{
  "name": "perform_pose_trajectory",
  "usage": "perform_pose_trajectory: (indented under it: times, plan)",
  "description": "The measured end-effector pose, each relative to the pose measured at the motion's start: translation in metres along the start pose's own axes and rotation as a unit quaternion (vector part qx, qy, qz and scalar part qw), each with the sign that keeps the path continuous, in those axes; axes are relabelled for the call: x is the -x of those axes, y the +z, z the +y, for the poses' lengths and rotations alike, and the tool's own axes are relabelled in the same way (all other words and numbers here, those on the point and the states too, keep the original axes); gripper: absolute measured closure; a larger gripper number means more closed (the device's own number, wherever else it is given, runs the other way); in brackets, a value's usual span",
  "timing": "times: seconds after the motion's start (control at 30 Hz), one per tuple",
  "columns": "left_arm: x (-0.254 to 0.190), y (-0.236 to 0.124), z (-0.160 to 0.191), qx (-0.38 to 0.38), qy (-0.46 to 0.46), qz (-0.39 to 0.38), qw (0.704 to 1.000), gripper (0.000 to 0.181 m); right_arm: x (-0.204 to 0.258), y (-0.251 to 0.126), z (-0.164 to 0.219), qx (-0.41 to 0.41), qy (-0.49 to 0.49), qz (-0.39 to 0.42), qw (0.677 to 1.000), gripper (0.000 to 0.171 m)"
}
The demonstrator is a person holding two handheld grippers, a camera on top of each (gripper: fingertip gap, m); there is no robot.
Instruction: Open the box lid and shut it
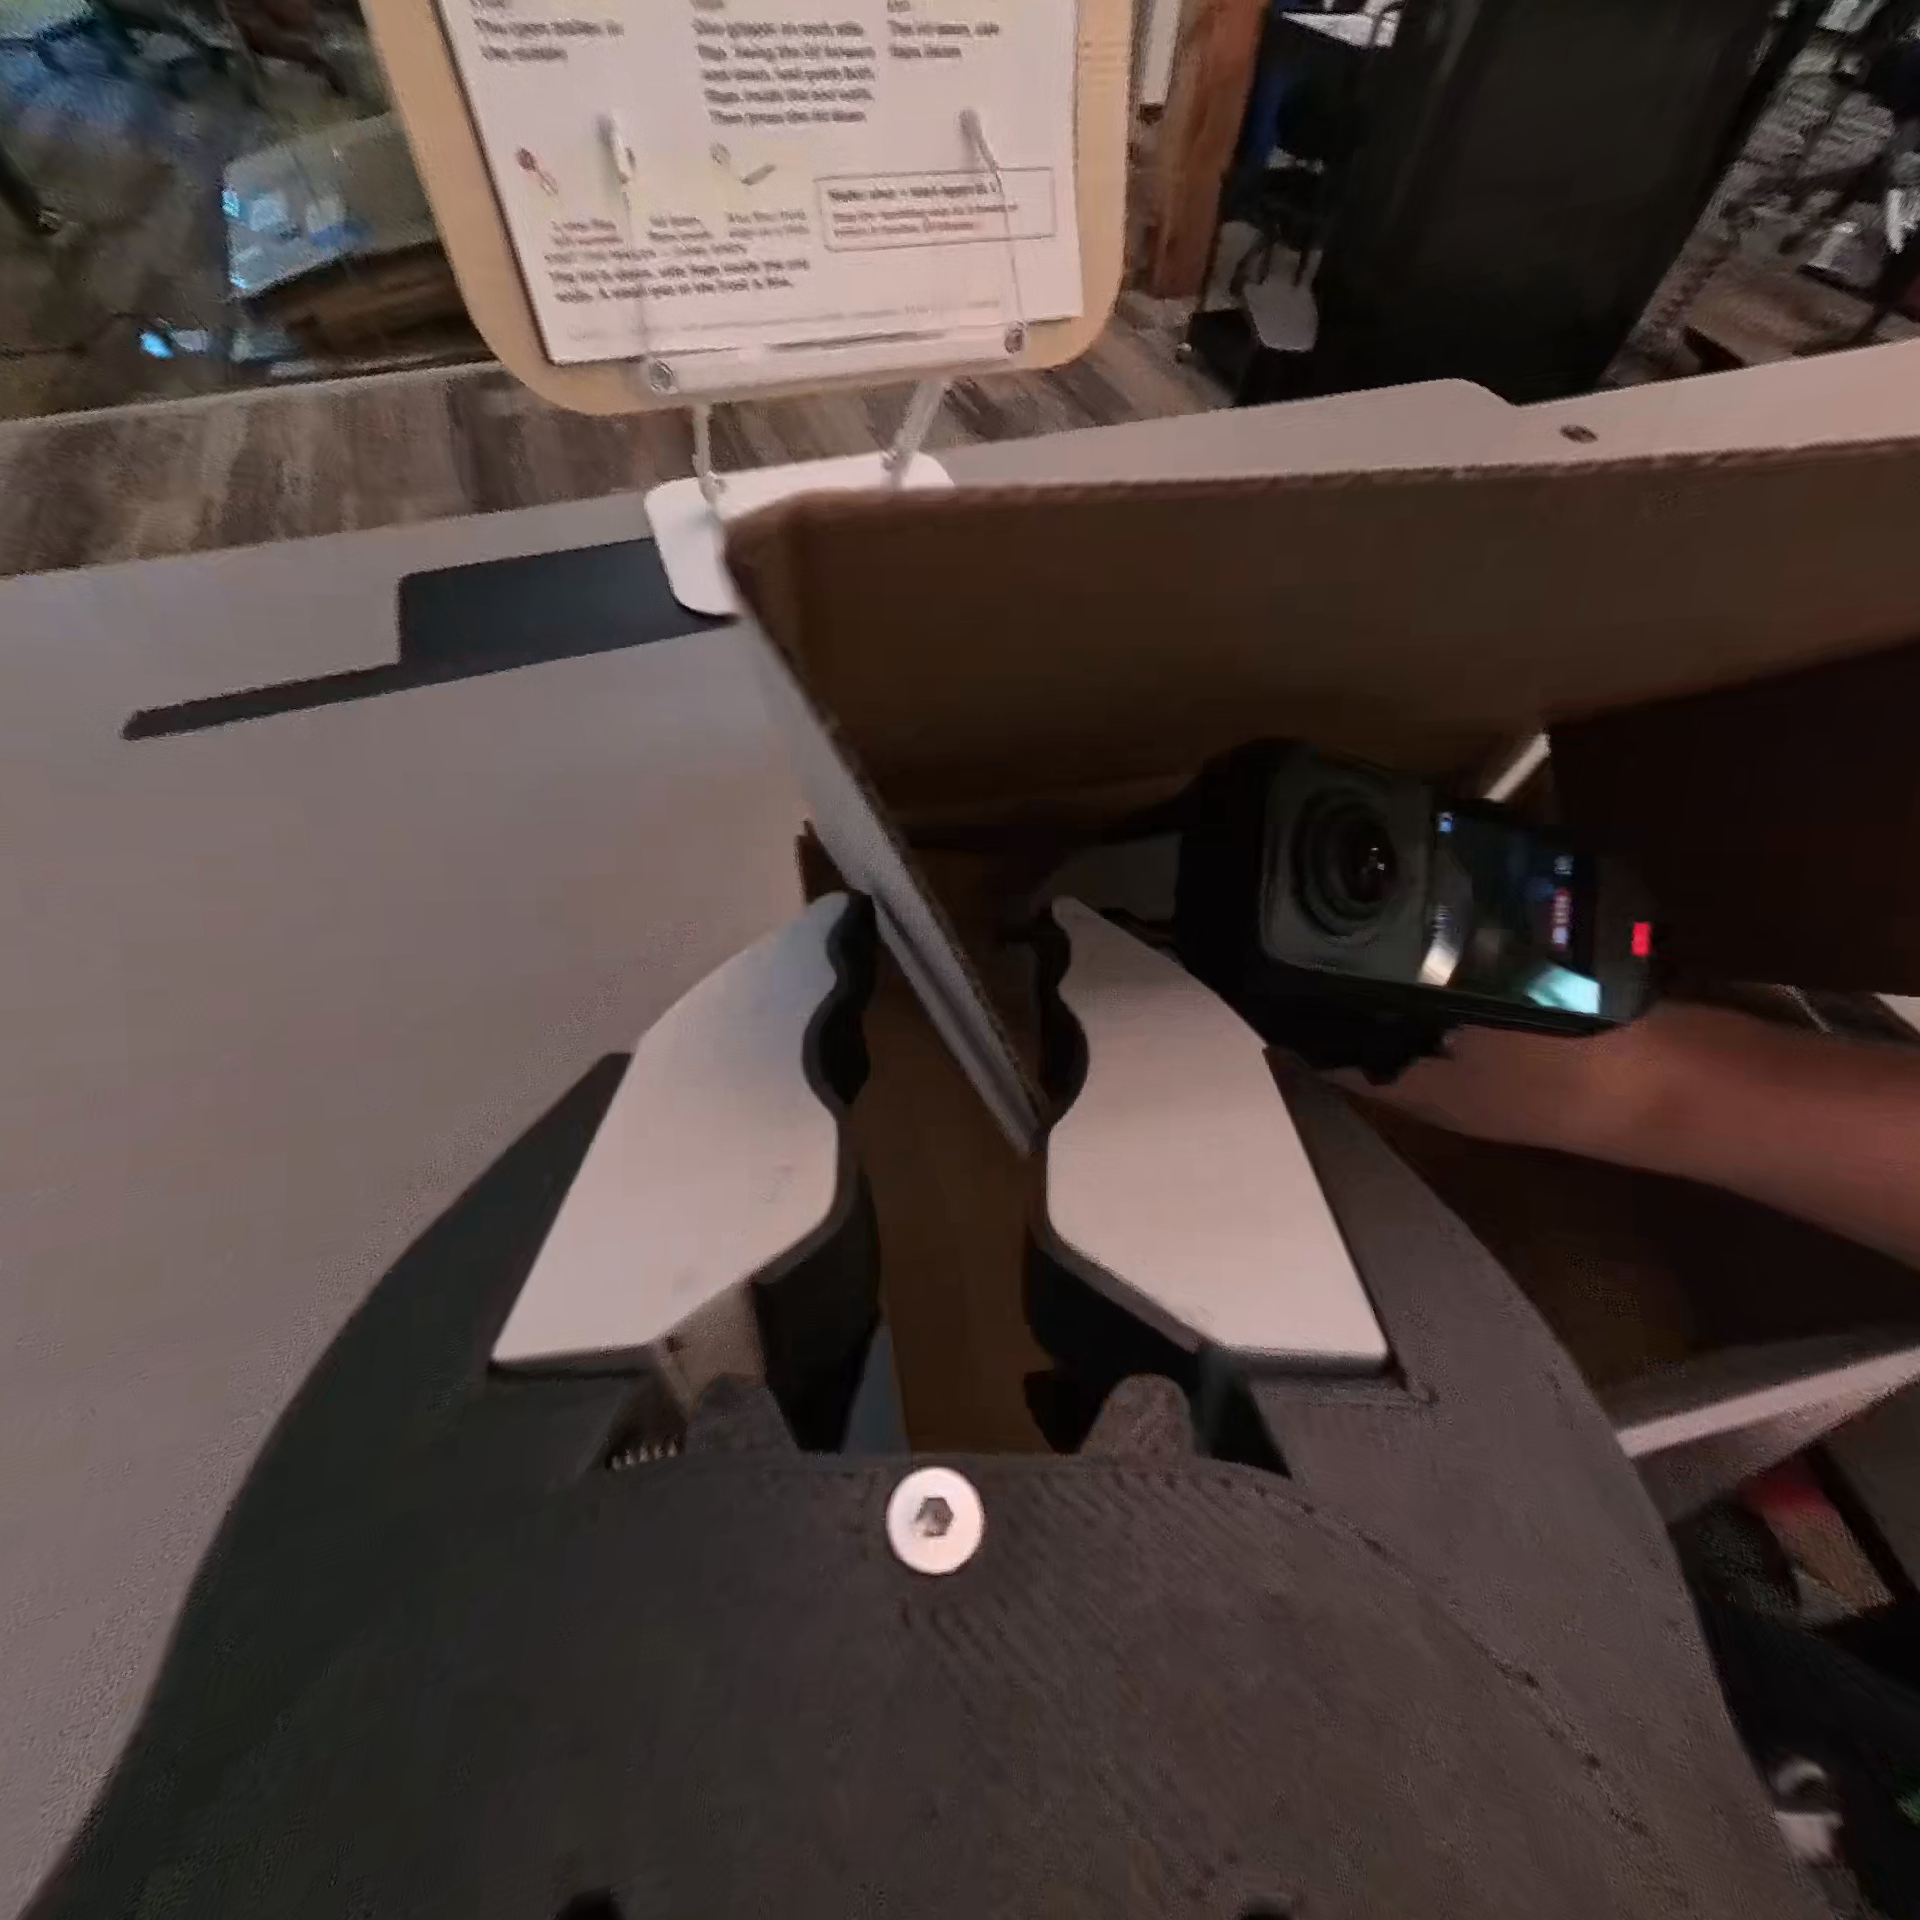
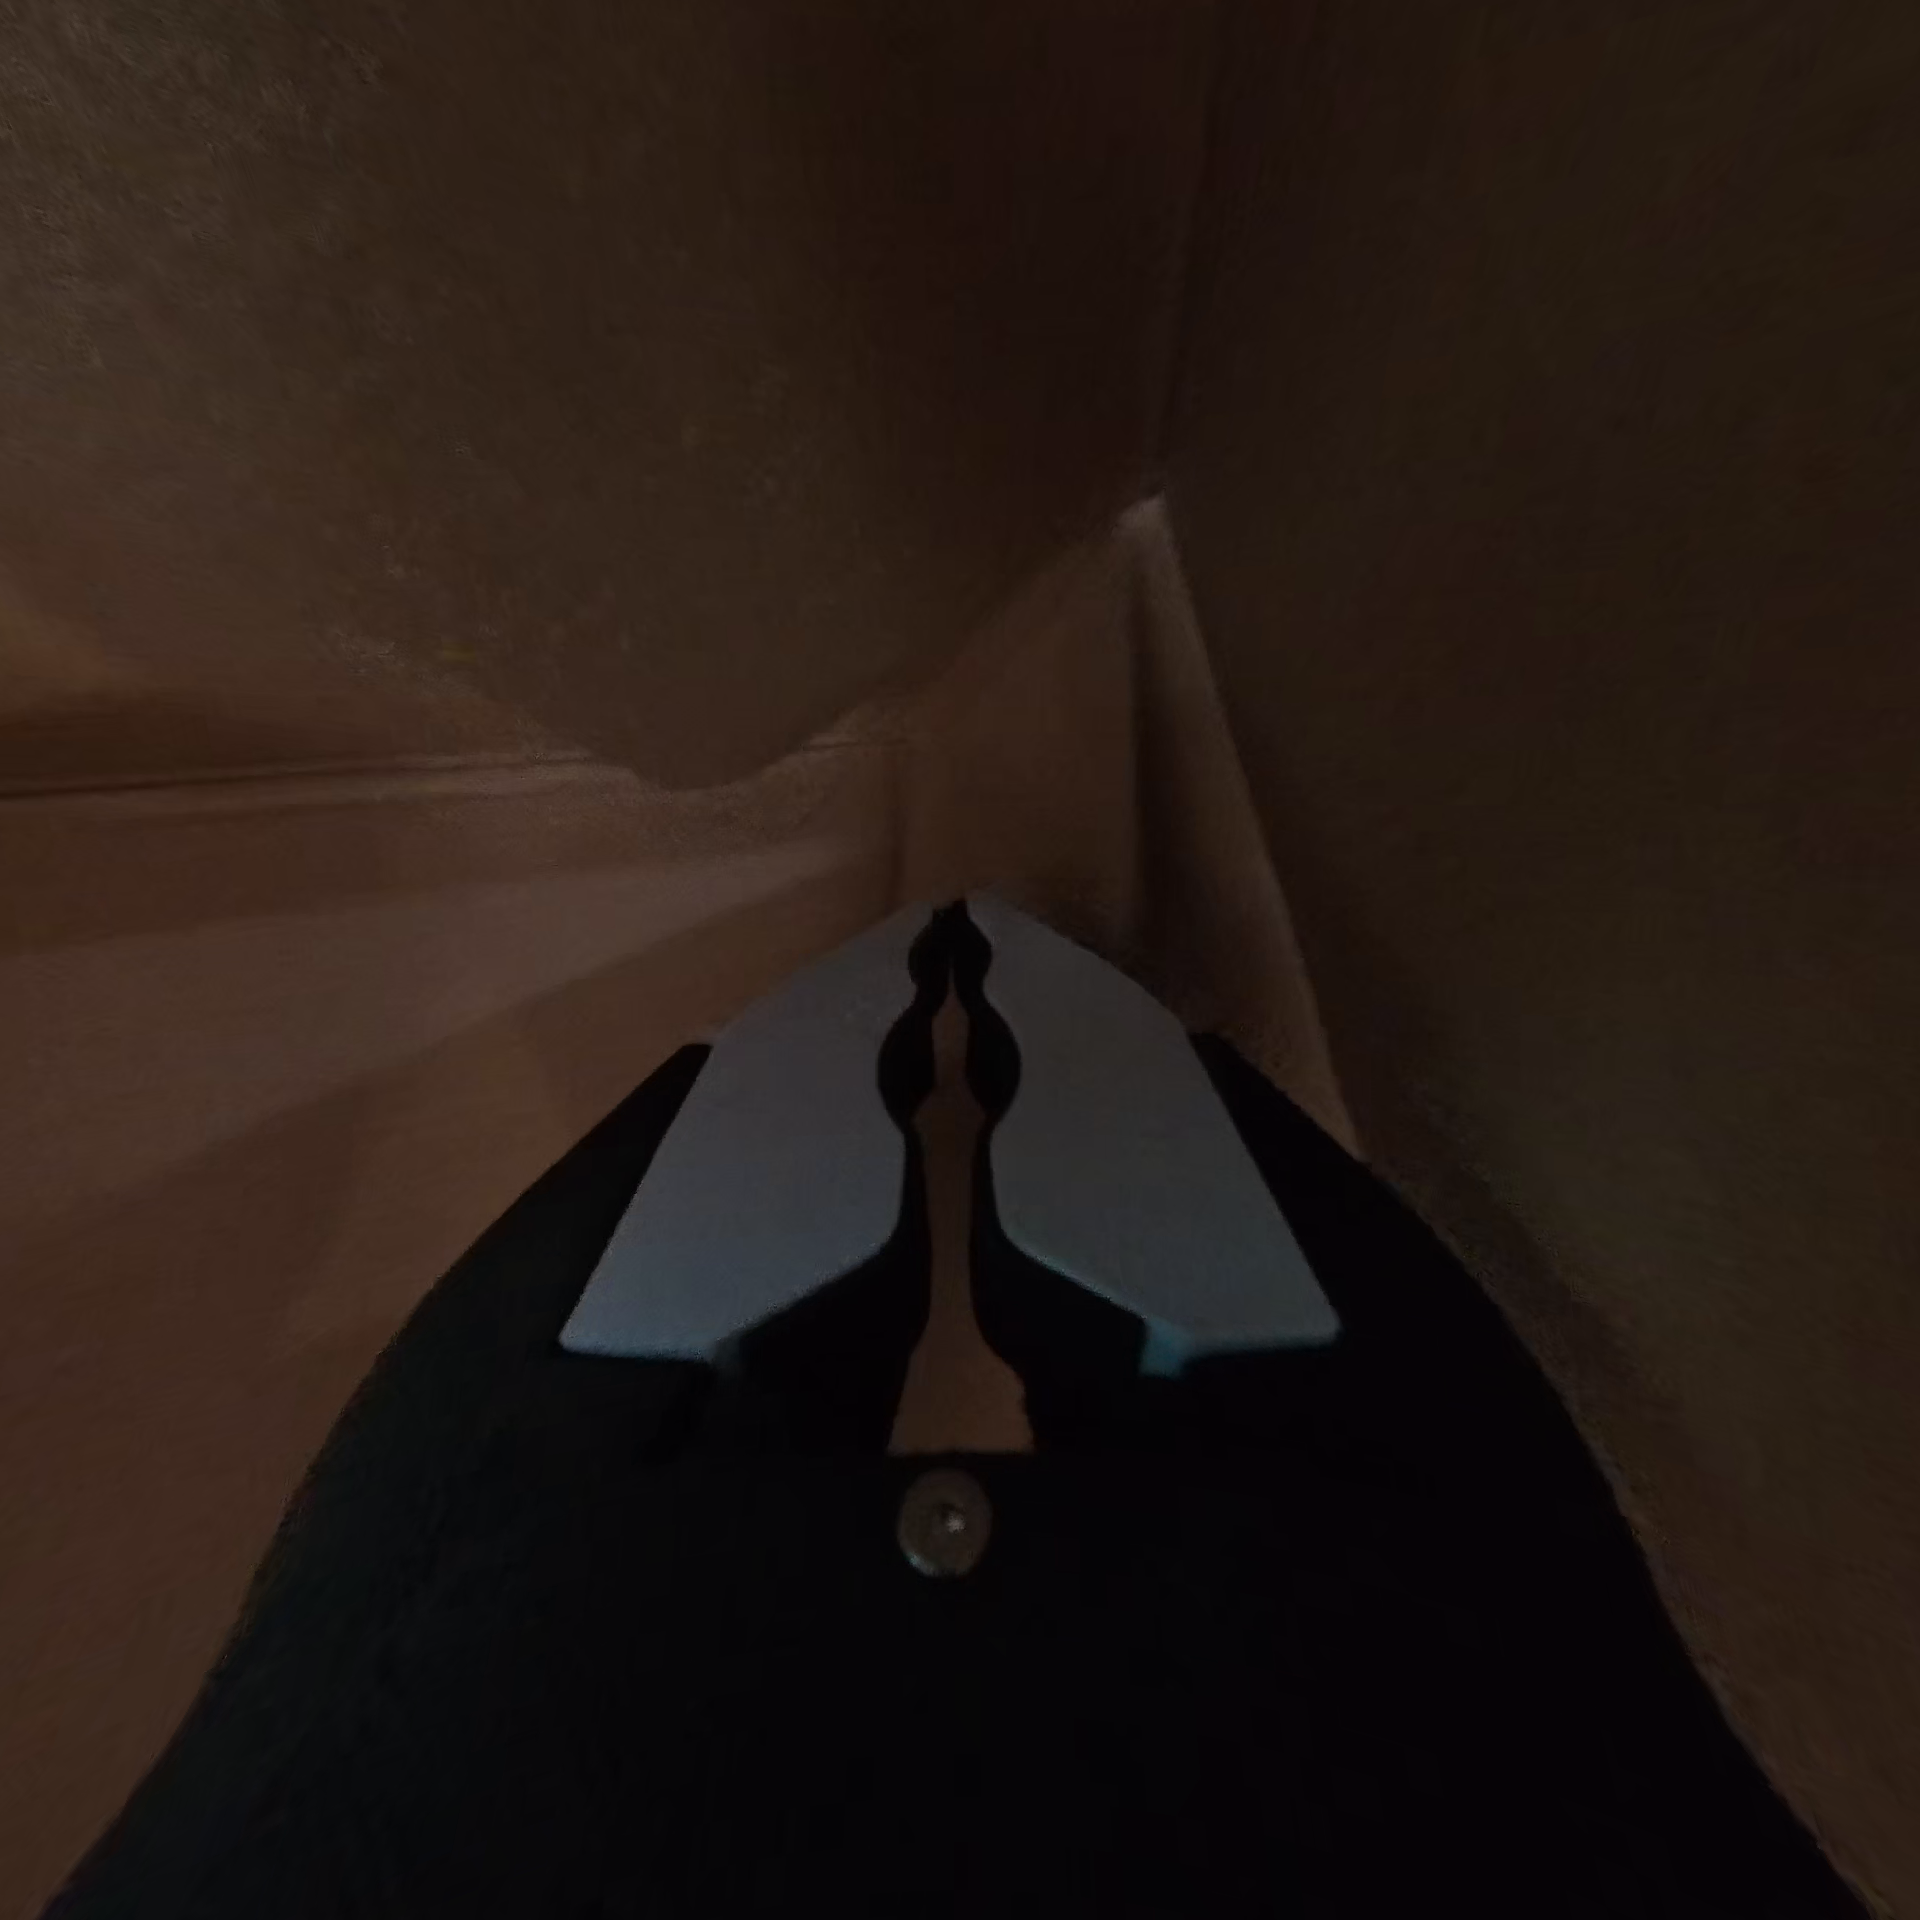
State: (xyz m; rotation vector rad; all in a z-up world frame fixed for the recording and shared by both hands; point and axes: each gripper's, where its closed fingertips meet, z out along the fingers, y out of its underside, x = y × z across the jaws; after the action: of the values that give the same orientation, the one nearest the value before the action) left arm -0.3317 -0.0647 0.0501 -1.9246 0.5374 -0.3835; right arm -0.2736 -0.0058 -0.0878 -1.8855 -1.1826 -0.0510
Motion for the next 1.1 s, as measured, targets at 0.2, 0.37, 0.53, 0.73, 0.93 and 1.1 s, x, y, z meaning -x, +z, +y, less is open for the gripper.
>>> perform_pose_trajectory:
  times: [0.2, 0.37, 0.53, 0.73, 0.93, 1.1]
  plan:
    - [0.005, 0.002, 0.013, 0.037, 0.065, -0.047, 0.996, 0.17, 0.035, -0.078, -0.002, 0.028, 0.059, -0.064, 0.996, 0.165]
    - [0.002, 0.005, 0.041, 0.082, 0.062, -0.043, 0.994, 0.159, 0.073, -0.176, -0.002, -0.019, 0.076, -0.094, 0.992, 0.153]
    - [0.011, -0.012, 0.048, 0.067, 0.053, -0.09, 0.992, 0.125, 0.105, -0.261, -0.008, -0.097, 0.146, -0.175, 0.969, 0.148]
    - [-0.028, -0.081, 0.009, -0.072, 0.139, -0.099, 0.983, 0.143, 0.031, -0.342, -0.004, -0.226, 0.159, -0.001, 0.961, 0.151]
    - [-0.009, -0.069, -0.008, -0.073, 0.031, -0.038, 0.996, 0.11, -0.034, -0.366, 0.016, -0.262, 0.183, 0.135, 0.938, 0.113]
    - [0.006, -0.029, 0.003, -0.014, 0.003, 0.0, 1.0, 0.107, -0.037, -0.324, 0.024, -0.201, 0.193, 0.076, 0.957, 0.098]
